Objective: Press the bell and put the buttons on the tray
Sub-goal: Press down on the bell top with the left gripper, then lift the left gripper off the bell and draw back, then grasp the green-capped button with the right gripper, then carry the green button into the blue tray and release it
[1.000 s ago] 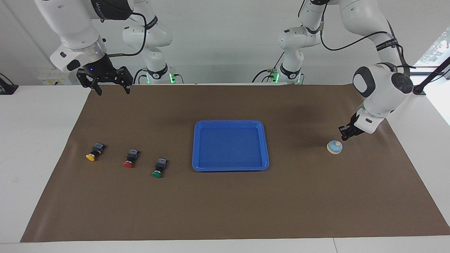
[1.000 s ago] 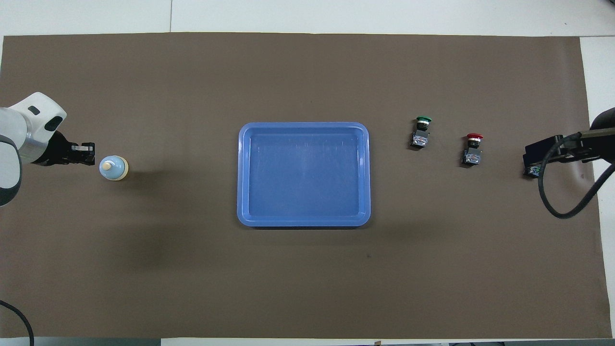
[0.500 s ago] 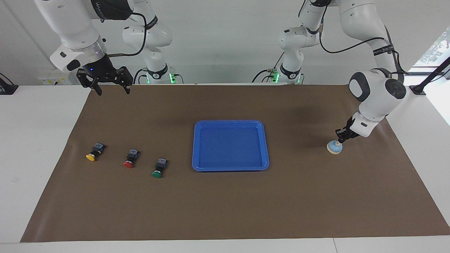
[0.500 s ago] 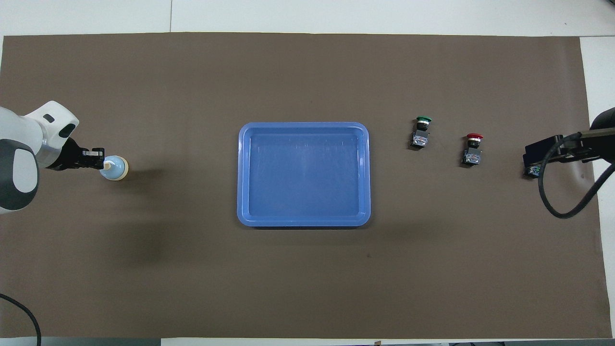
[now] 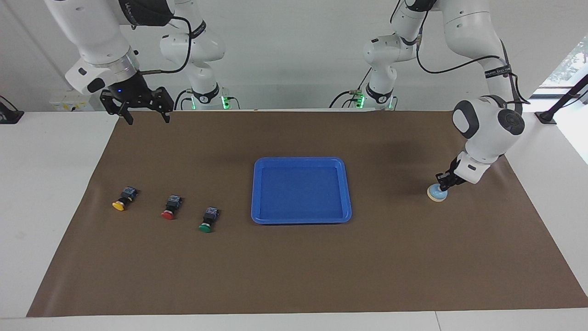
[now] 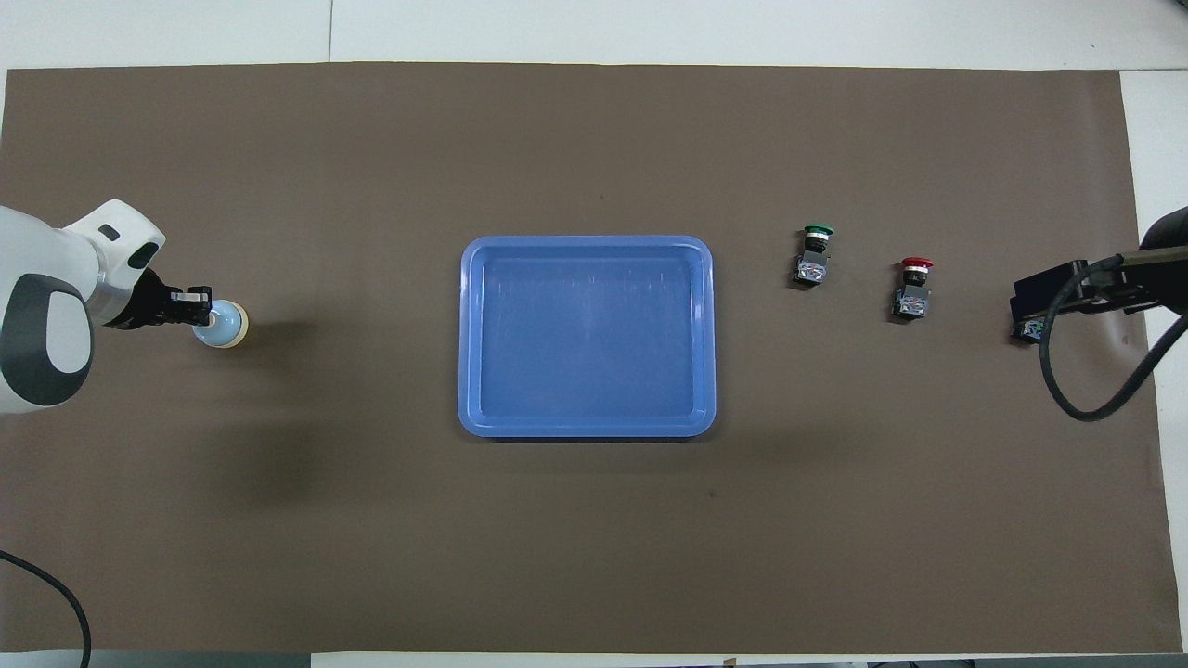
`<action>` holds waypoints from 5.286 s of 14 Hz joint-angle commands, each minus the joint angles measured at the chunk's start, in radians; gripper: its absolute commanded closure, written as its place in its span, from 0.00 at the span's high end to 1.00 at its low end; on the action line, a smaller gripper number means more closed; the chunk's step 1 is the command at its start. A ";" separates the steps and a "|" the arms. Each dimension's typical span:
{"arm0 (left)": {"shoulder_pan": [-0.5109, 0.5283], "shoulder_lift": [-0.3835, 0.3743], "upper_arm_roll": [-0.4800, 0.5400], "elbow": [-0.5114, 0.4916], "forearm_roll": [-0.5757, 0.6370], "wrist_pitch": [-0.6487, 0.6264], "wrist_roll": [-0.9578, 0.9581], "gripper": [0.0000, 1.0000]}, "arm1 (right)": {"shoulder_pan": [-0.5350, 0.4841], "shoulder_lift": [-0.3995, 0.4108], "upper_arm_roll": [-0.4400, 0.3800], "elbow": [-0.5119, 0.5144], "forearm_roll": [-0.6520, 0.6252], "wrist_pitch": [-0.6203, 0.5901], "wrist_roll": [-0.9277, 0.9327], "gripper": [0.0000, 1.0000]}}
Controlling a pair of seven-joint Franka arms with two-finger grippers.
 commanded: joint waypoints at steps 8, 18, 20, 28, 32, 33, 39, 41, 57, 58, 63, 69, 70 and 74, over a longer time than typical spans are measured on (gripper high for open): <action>-0.002 -0.237 -0.007 0.175 -0.005 -0.411 0.000 0.06 | -0.010 -0.022 0.019 -0.018 0.002 -0.042 0.015 1.00; -0.035 -0.239 -0.012 0.324 -0.005 -0.580 -0.021 1.00 | 0.045 -0.017 0.019 -0.150 0.005 0.175 0.148 1.00; -0.035 -0.239 -0.020 0.344 -0.006 -0.588 -0.023 1.00 | 0.070 0.067 0.019 -0.144 0.005 0.235 0.193 1.00; -0.035 -0.250 -0.040 0.371 -0.012 -0.627 -0.044 1.00 | 0.145 0.371 0.019 -0.144 -0.011 0.551 0.400 1.00; -0.035 -0.261 -0.043 0.374 -0.012 -0.640 -0.044 1.00 | 0.155 0.448 0.019 -0.145 -0.041 0.634 0.470 1.00; -0.035 -0.261 -0.043 0.374 -0.012 -0.640 -0.044 1.00 | 0.150 0.463 0.018 -0.145 -0.047 0.674 0.475 1.00; -0.064 -0.261 -0.040 0.373 -0.014 -0.641 -0.067 1.00 | 0.150 0.523 0.018 -0.151 -0.092 0.781 0.541 0.94; -0.071 -0.261 -0.038 0.373 -0.014 -0.641 -0.070 1.00 | 0.150 0.523 0.018 -0.151 -0.094 0.781 0.543 0.90; -0.274 -0.270 0.146 0.373 -0.014 -0.655 -0.089 1.00 | 0.252 0.502 0.070 0.111 0.009 0.357 0.647 0.00; -0.274 -0.271 0.144 0.374 -0.014 -0.657 -0.089 1.00 | 0.288 0.502 0.070 0.114 0.011 0.356 0.679 0.00; -0.269 -0.276 0.135 0.376 -0.011 -0.675 -0.089 1.00 | 0.401 0.502 0.070 0.009 0.015 0.480 0.746 0.00; -0.274 -0.284 0.132 0.351 0.009 -0.675 -0.075 1.00 | 0.443 0.457 0.072 -0.222 0.017 0.704 0.805 0.00; -0.277 -0.285 0.132 0.335 0.009 -0.669 -0.076 1.00 | 0.447 0.453 0.072 -0.226 0.017 0.706 0.814 0.00; -0.276 -0.290 0.132 0.333 0.009 -0.672 -0.078 1.00 | 0.448 0.451 0.070 -0.214 0.017 0.686 0.892 1.00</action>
